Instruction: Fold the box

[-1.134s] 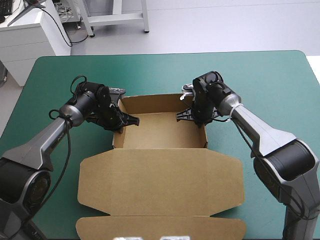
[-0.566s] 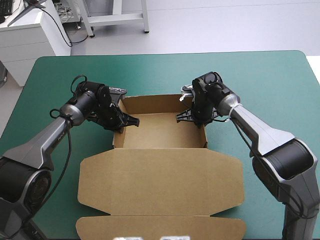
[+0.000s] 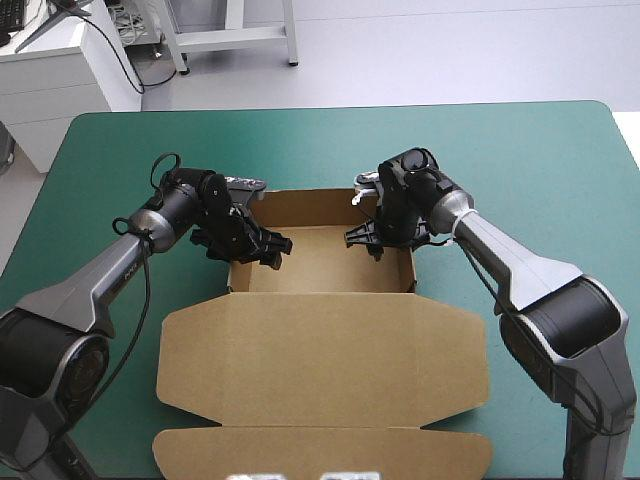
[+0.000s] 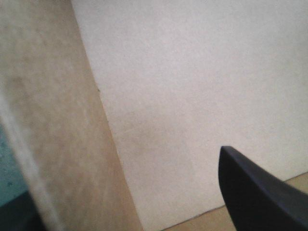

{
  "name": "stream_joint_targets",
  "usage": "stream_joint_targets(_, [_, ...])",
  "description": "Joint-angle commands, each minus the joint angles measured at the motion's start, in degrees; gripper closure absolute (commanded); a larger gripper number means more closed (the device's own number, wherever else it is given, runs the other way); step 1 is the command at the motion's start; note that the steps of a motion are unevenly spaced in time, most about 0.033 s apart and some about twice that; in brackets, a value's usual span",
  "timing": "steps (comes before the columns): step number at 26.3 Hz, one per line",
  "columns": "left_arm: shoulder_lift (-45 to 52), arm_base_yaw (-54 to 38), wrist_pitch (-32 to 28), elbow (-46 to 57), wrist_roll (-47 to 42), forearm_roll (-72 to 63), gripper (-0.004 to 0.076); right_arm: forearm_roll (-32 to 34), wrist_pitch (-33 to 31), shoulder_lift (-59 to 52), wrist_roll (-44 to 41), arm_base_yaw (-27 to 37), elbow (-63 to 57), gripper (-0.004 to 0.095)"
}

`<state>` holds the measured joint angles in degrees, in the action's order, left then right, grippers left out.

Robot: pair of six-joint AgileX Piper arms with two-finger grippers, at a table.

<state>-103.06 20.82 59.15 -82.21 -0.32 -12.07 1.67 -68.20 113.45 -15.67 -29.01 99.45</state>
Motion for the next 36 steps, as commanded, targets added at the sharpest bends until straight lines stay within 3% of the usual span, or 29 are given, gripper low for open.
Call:
stream_joint_targets(1, [2.1, 0.8, -3.4, -1.3, 0.9, -3.9, 0.0185, -1.1, 0.8, -2.9, 0.4, -0.4, 1.2, 0.0382])
stream_joint_targets(6, [2.3, 0.8, -3.7, -1.3, 0.9, -3.1, 0.0185, 9.2, -3.5, -3.1, -6.5, -0.4, 2.7, 0.0381])
stream_joint_targets(11, [2.3, 0.8, -2.8, -1.3, 0.9, 1.0, 0.0185, 8.0, -3.5, -3.2, -6.1, -0.4, 2.9, 0.0382])
stream_joint_targets(21, [2.4, 0.8, -0.7, -5.0, 0.9, 2.1, 0.0185, 11.6, -3.5, -5.4, -6.9, -0.3, 9.7, 0.0381])
stream_joint_targets(25, [2.4, 0.8, 1.6, -9.4, 0.9, 3.2, 0.0185, 14.6, -3.5, -7.9, -7.0, -0.1, 9.8, 0.0381])
stream_joint_targets(31, [2.4, 0.8, 9.3, -15.3, 1.7, 9.2, 0.0189, 13.5, -3.5, -12.6, -8.1, 0.8, 9.8, 0.0381])
stream_joint_targets(36, [3.0, 0.8, 15.2, -18.4, 1.9, 9.0, 0.0279, 12.5, -3.5, -16.5, -8.1, 0.8, 9.7, 0.0381])
